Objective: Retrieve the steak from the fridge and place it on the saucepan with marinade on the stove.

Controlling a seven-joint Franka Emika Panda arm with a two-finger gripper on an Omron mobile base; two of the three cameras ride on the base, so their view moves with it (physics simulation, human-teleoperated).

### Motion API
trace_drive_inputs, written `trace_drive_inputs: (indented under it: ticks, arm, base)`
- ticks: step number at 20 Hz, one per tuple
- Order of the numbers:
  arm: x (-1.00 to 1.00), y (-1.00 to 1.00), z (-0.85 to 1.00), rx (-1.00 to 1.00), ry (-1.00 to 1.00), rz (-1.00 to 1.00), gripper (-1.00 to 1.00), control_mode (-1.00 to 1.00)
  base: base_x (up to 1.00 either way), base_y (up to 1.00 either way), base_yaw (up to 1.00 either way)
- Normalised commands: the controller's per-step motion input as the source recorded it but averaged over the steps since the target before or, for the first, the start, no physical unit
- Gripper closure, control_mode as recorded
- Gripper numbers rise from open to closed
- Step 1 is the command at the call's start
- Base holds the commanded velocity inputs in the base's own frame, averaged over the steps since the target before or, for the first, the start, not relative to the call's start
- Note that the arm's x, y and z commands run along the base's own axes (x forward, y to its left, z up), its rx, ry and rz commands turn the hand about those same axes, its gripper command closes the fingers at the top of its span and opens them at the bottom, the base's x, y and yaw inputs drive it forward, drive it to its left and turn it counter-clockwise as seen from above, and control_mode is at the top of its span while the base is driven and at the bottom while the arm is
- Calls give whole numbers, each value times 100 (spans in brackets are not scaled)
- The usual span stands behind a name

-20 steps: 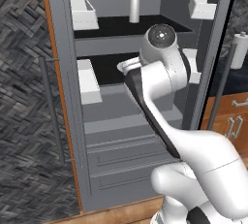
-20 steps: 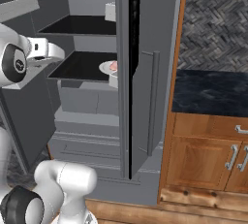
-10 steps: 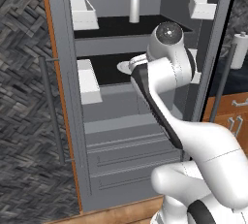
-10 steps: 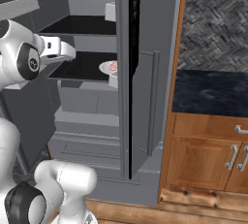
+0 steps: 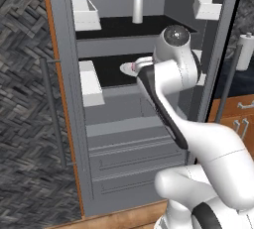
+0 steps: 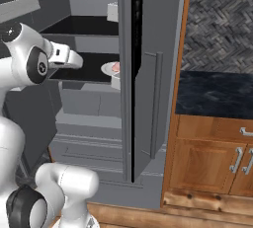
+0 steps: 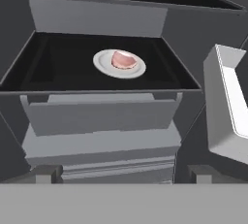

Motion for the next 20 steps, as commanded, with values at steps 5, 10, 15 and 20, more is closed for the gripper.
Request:
trace_drive_inputs:
  ticks: [5,10,15,20]
  arm:
    - [9,-10,-6,14,0,-12,-100,-100]
    - [39,0,-14,0,-3,0,-100,-100]
    - [58,0,-23,0,-1,0,-100,-100]
    - [60,0,-24,0,0,0,-100,-100]
  base:
    - [0,0,0]
    - [0,0,0]
    - [0,0,0]
    - [0,0,0]
